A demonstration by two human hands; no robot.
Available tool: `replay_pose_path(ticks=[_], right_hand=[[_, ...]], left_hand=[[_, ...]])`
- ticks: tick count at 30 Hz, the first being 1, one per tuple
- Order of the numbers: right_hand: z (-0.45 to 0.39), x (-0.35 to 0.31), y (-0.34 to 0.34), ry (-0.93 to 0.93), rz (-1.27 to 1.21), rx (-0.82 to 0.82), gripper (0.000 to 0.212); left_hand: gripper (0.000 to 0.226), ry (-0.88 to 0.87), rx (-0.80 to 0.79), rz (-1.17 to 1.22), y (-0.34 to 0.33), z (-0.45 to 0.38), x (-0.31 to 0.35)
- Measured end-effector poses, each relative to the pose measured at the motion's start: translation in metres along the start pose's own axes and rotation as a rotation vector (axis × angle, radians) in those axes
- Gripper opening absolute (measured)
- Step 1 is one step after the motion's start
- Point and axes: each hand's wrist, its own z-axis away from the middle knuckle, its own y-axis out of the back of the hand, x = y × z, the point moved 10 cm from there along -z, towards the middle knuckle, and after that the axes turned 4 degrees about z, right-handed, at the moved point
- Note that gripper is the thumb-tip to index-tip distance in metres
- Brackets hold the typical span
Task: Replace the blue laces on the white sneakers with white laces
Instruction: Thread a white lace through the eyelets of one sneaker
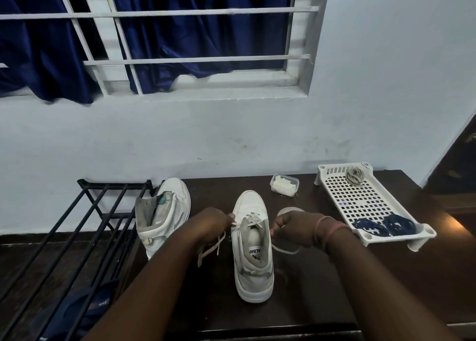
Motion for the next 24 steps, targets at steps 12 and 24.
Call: replay_pose_path(ticks=[12, 24], right_hand=[[0.001, -0.003, 0.008, -0.01, 0.129, 0.005, 0.03], [0.008, -0.005, 0.023, -0.077, 0.226, 0.116, 0.033]], left_hand=[[0.018, 0.01, 0.105, -0.081, 0.011, 0.003, -0.004], [0.029, -0.085, 0.275, -0.334, 0.027, 0.008, 0.005]])
